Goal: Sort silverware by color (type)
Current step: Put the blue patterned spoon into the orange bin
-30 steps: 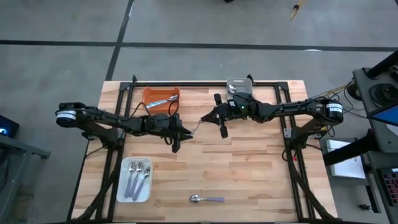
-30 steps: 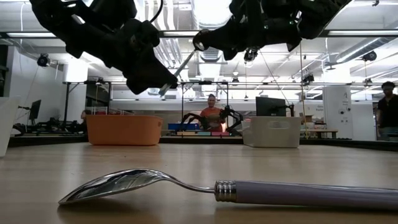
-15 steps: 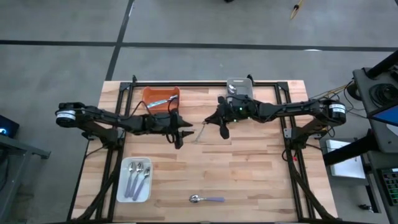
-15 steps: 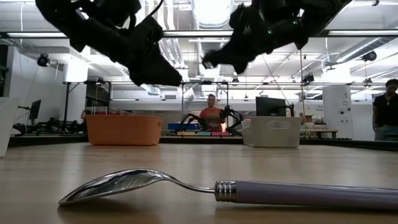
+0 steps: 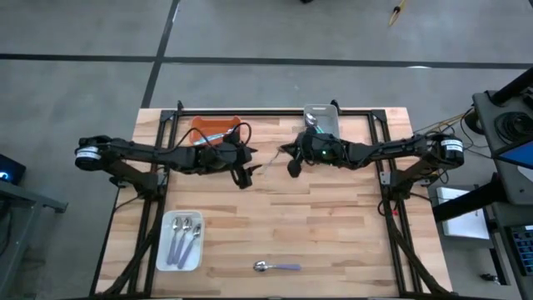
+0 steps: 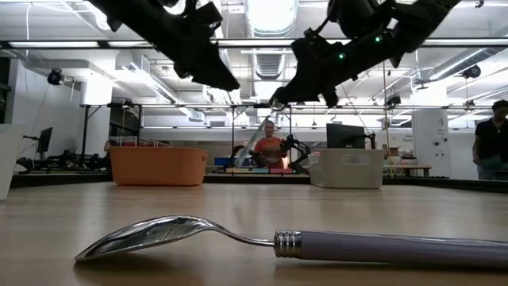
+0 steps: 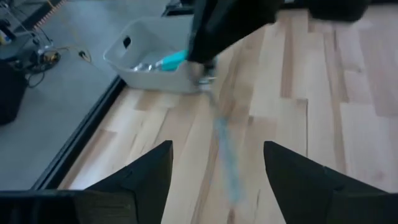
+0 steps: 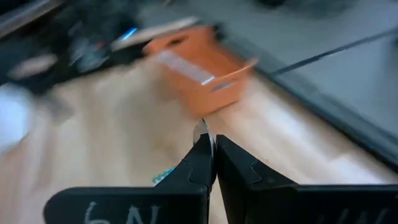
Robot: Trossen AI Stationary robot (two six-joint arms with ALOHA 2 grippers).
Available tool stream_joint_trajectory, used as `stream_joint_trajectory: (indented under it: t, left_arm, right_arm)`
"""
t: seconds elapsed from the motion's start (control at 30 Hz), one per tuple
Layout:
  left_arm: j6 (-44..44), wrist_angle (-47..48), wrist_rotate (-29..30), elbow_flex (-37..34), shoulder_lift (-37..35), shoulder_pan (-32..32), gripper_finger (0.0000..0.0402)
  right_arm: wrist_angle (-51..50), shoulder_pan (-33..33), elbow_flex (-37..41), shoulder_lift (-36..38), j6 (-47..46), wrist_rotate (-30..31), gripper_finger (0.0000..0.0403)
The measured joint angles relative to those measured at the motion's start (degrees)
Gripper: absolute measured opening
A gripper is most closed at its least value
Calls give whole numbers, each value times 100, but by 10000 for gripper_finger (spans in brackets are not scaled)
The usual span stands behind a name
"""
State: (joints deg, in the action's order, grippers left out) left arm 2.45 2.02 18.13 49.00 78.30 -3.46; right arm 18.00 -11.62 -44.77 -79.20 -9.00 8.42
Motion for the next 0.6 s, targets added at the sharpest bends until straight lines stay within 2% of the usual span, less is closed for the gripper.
stream_joint_trajectory:
  t: [0.1,0.17,0.37,0.5,0.6]
  left_arm:
    - [-34,-276,1,-21,0,-2,229]
    - [-47,-592,2,-92,19,-2,226]
    - [176,-1717,375,-160,391,-2,221]
    - [536,-2579,413,-164,856,-3,221]
    - [679,-2863,994,-75,1194,7,221]
  right_arm:
    - [781,120,276,0,-378,1153,8]
    - [1418,214,466,0,-502,1597,8]
    - [3145,452,853,-191,-709,1810,8]
    - [3343,516,847,-315,-770,2107,8]
    - [3344,516,845,-343,-828,2115,8]
